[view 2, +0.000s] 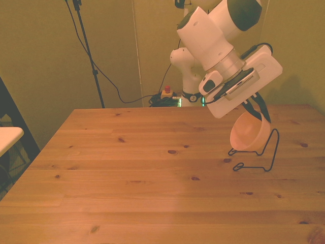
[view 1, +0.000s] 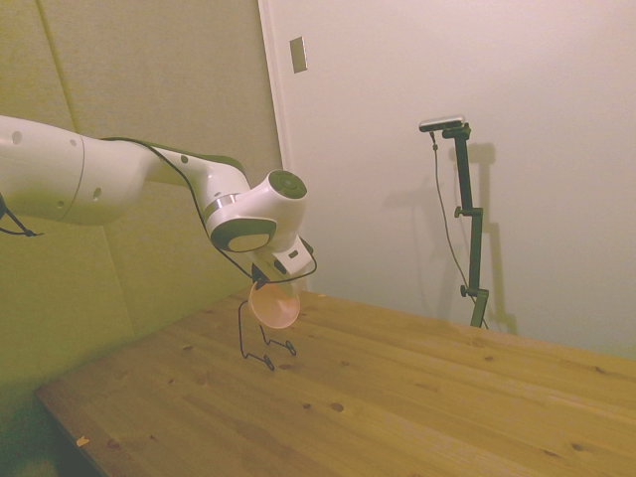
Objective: Load the bowl
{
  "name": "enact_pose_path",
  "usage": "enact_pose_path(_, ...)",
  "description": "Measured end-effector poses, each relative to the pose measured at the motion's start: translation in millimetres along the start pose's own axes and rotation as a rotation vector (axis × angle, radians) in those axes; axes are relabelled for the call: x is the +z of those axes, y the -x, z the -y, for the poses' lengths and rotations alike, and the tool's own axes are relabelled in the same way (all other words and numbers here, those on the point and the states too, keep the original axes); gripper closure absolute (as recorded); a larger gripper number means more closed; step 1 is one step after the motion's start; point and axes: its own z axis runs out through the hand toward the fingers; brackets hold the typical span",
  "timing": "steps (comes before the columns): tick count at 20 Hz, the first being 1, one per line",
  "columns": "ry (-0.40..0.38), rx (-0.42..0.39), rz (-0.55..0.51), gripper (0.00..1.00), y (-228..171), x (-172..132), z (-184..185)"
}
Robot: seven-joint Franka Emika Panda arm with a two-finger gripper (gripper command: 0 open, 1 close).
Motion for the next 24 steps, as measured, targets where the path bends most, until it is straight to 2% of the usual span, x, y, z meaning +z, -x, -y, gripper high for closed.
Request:
enact_pose_path(5, -0.022, -0.011, 0.004, 1.00, -3, 3, -10)
enact_pose_path(14, -0.121, -0.045, 0.071, 1.00, -3, 24, -39)
enact_pose_path(24, -0.165, -0.059, 0.112, 1.00, -1, 47, -52)
